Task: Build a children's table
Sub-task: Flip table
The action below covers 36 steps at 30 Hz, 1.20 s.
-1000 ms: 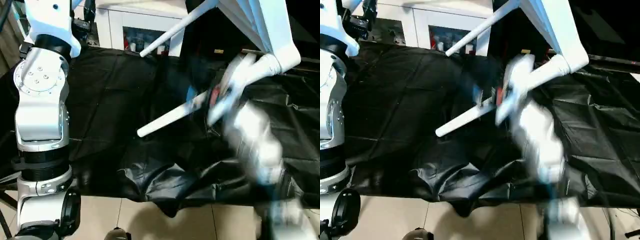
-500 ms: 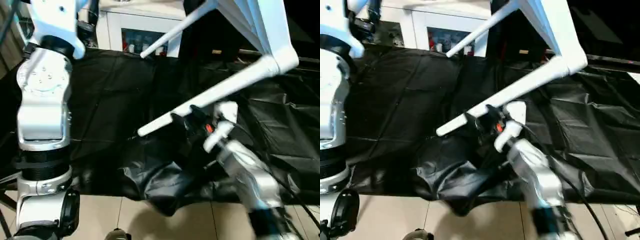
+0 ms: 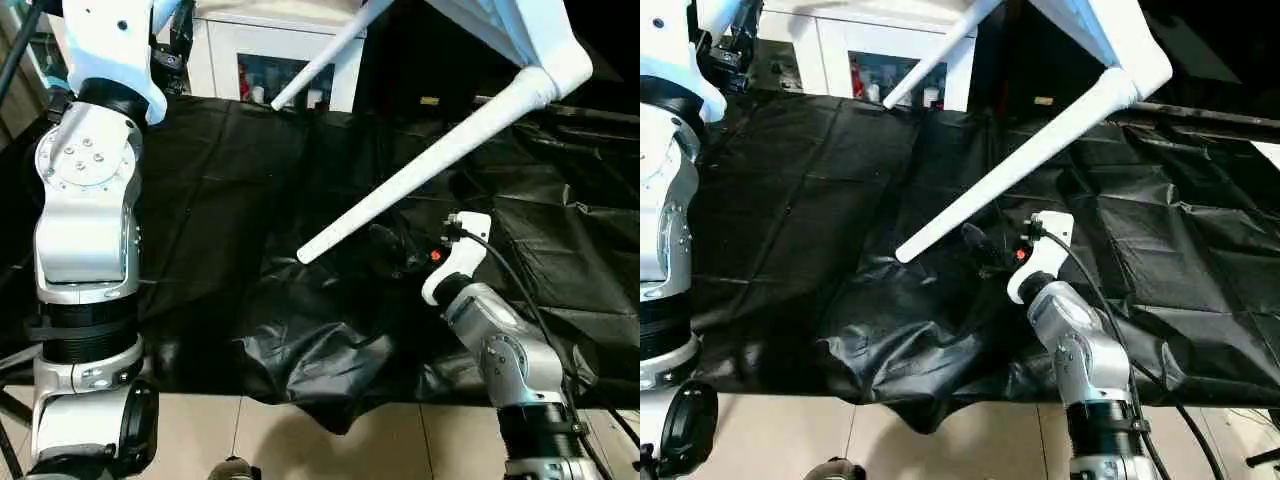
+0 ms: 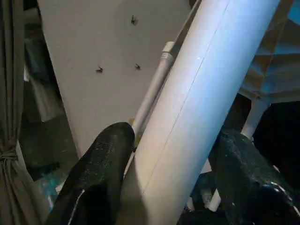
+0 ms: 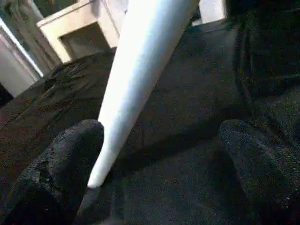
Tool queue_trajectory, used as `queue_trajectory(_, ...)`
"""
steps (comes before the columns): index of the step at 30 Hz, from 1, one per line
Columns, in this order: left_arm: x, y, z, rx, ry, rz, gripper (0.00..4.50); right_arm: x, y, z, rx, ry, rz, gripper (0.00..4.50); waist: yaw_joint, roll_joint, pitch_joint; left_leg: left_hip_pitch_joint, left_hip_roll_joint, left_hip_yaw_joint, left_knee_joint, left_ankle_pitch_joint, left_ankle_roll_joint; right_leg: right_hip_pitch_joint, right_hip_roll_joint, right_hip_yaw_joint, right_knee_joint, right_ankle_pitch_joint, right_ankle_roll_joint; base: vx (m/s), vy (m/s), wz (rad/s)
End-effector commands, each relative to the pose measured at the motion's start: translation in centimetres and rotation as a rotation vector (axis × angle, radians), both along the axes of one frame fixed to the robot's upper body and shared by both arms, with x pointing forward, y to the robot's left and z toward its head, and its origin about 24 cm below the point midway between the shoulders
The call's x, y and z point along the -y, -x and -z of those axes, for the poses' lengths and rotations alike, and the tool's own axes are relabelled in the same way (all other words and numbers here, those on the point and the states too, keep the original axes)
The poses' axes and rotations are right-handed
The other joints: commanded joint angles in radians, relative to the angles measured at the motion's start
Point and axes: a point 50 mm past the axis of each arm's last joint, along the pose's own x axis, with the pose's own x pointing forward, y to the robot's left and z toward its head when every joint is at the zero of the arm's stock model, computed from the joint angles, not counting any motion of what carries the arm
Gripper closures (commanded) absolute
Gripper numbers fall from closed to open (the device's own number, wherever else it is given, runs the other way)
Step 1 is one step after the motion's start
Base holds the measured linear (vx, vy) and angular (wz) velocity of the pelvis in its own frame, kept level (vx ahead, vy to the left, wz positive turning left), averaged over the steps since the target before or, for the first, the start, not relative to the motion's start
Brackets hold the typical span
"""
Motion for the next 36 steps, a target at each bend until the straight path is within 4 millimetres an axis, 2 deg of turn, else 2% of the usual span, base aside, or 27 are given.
queue_trajectory(1,0.0,0.2,-0.3,0.025,0.065,0.012,2.03,0.5,-0.8,-0.9,0.036,-0.028,0.023,0.0,-0.002,0.007,-0.071,0.034,0.049,-0.031,-0.078,-0.273,-0.059,0.027,-0.069,0.046,-0.077,-0.203,-0.135,0.0,0.0,0.0)
queue_trajectory(4,0.1,0.1,-0.2,0.022,0.064,0.017,2.06,0.6,-2.6,-1.5,0.05,-0.027,0.046,0.0,-0.005,0.008,-0.071,0.035,0.049,-0.031,-0.077,-0.272,-0.062,0.028,-0.07,0.045,-0.075,-0.205,-0.145,0.0,0.0,0.0)
queue_trajectory(5,0.2,0.1,-0.2,0.02,0.062,0.019,2.06,0.5,-3.1,-1.7,0.058,-0.037,0.041,0.0,-0.004,0.015,-0.072,0.038,0.049,-0.03,-0.076,-0.277,-0.067,0.026,-0.069,0.045,-0.077,-0.205,-0.148,0.0,0.0,0.0)
queue_trajectory(6,0.2,0.1,-0.2,0.02,0.061,0.019,2.06,0.5,-3.2,-1.8,0.06,-0.04,0.039,0.0,-0.004,0.014,-0.071,0.039,0.05,-0.029,-0.075,-0.283,-0.068,0.024,-0.068,0.045,-0.076,-0.203,-0.151,0.0,0.0,0.0)
queue_trajectory(7,0.2,0.1,-0.2,0.019,0.06,0.019,2.07,0.4,-3.4,-1.9,0.063,-0.049,0.033,0.26,-0.002,0.014,-0.07,0.038,0.05,-0.029,-0.076,-0.277,-0.066,0.027,-0.067,0.046,-0.076,-0.191,-0.15,0.0,0.0,0.0)
queue_trajectory(9,0.1,0.2,-0.2,0.019,0.056,0.016,2.07,0.0,-4.3,-2.6,0.088,-0.077,0.005,0.33,-0.001,0.014,-0.074,0.037,0.051,-0.03,-0.075,-0.259,-0.062,0.032,-0.068,0.045,-0.071,-0.157,-0.16,0.0,0.0,0.0)
queue_trajectory(10,0.0,0.2,-0.2,0.02,0.055,0.014,2.08,0.0,-4.5,-2.7,0.096,-0.077,-0.006,0.37,-0.003,-0.002,-0.073,0.035,0.05,-0.027,-0.075,-0.249,-0.054,0.033,-0.066,0.044,-0.071,-0.147,-0.165,0.0,0.0,0.0)
queue_trajectory(11,0.0,0.3,-0.2,0.02,0.054,0.012,2.09,-0.1,-4.6,-2.7,0.101,-0.077,-0.015,0.37,0.001,0.007,-0.073,0.035,0.051,-0.028,-0.074,-0.235,-0.049,0.034,-0.07,0.045,-0.067,-0.14,-0.172,0.0,0.0,0.0)
queue_trajectory(12,-0.1,0.3,-0.2,0.02,0.054,0.008,2.1,-0.1,-4.8,-2.8,0.109,-0.086,-0.028,0.67,-0.001,0.007,-0.074,0.035,0.052,-0.028,-0.073,-0.235,-0.046,0.034,-0.07,0.044,-0.066,-0.14,-0.177,0.0,0.0,0.0)
queue_trajectory(13,-0.1,0.3,-0.2,0.02,0.054,0.006,2.1,-0.1,-4.9,-2.8,0.112,-0.093,-0.034,0.73,-0.001,0.007,-0.074,0.035,0.052,-0.028,-0.073,-0.235,-0.046,0.034,-0.07,0.044,-0.066,-0.14,-0.177,0.0,0.0,0.0)
queue_trajectory(14,-0.2,0.4,-0.1,0.019,0.054,0.004,2.1,-0.1,-5.0,-2.9,0.12,-0.105,-0.042,0.73,0.001,0.003,-0.072,0.034,0.052,-0.026,-0.073,-0.238,-0.04,0.035,-0.072,0.045,-0.068,-0.154,-0.181,0.0,0.0,0.0)
queue_trajectory(16,-0.2,0.4,-0.1,0.018,0.054,0.002,2.1,-0.2,-5.4,-3.2,0.141,-0.124,-0.062,0.84,0.001,0.005,-0.073,0.035,0.052,-0.026,-0.072,-0.239,-0.038,0.034,-0.073,0.045,-0.069,-0.164,-0.185,0.0,0.0,0.0)
queue_trajectory(18,-0.2,0.4,0.0,0.017,0.054,0.002,2.12,-0.4,-5.8,-3.5,0.153,-0.145,-0.087,1.17,0.001,0.006,-0.072,0.036,0.054,-0.027,-0.073,-0.247,-0.037,0.033,-0.072,0.044,-0.071,-0.178,-0.187,0.0,0.0,0.0)
queue_trajectory(20,-0.2,0.4,0.0,0.016,0.053,0.001,2.14,-0.4,-6.2,-3.7,0.155,-0.153,-0.099,1.27,0.0,0.006,-0.073,0.035,0.053,-0.026,-0.071,-0.242,-0.034,0.034,-0.072,0.044,-0.068,-0.169,-0.197,0.0,0.0,0.0)
queue_trajectory(21,-0.2,0.4,0.0,0.016,0.053,0.001,2.14,-0.4,-6.3,-3.7,0.154,-0.153,-0.099,1.27,0.0,0.001,-0.073,0.034,0.054,-0.026,-0.072,-0.236,-0.032,0.035,-0.072,0.043,-0.069,-0.168,-0.197,0.0,0.0,0.0)
queue_trajectory(26,-0.3,0.6,0.2,0.011,0.05,-0.004,2.21,-0.2,-6.7,-4.0,0.164,-0.167,-0.103,1.74,0.002,0.004,-0.075,0.034,0.054,-0.024,-0.069,-0.213,-0.02,0.035,-0.072,0.043,-0.064,-0.136,-0.215,0.0,0.0,0.0)
queue_trajectory(27,-0.3,0.6,0.2,0.011,0.049,-0.005,2.21,-0.2,-6.7,-4.0,0.168,-0.168,-0.108,1.86,0.003,-0.002,-0.074,0.034,0.054,-0.023,-0.069,-0.212,-0.016,0.036,-0.072,0.043,-0.066,-0.142,-0.214,0.0,0.0,0.0)
queue_trajectory(29,-0.4,0.7,0.3,0.009,0.048,-0.008,2.22,-0.2,-6.7,-4.0,0.184,-0.164,-0.126,1.93,0.005,0.001,-0.074,0.034,0.055,-0.024,-0.069,-0.207,-0.013,0.035,-0.073,0.043,-0.065,-0.142,-0.215,0.0,0.0,0.0)
queue_trajectory(33,-0.5,0.7,0.6,0.003,0.047,-0.011,2.25,-0.2,-6.7,-4.1,0.208,-0.152,-0.146,2.33,0.007,0.001,-0.074,0.034,0.055,-0.023,-0.067,-0.199,-0.005,0.036,-0.073,0.043,-0.064,-0.136,-0.221,0.0,0.0,0.0)
queue_trajectory(36,-0.6,0.6,1.1,-0.008,0.049,-0.016,2.26,0.2,-6.8,-5.2,0.265,-0.155,-0.152,2.56,0.009,0.002,-0.075,0.034,0.055,-0.023,-0.067,-0.196,-0.002,0.036,-0.072,0.043,-0.063,-0.131,-0.223,0.0,0.0,0.0)
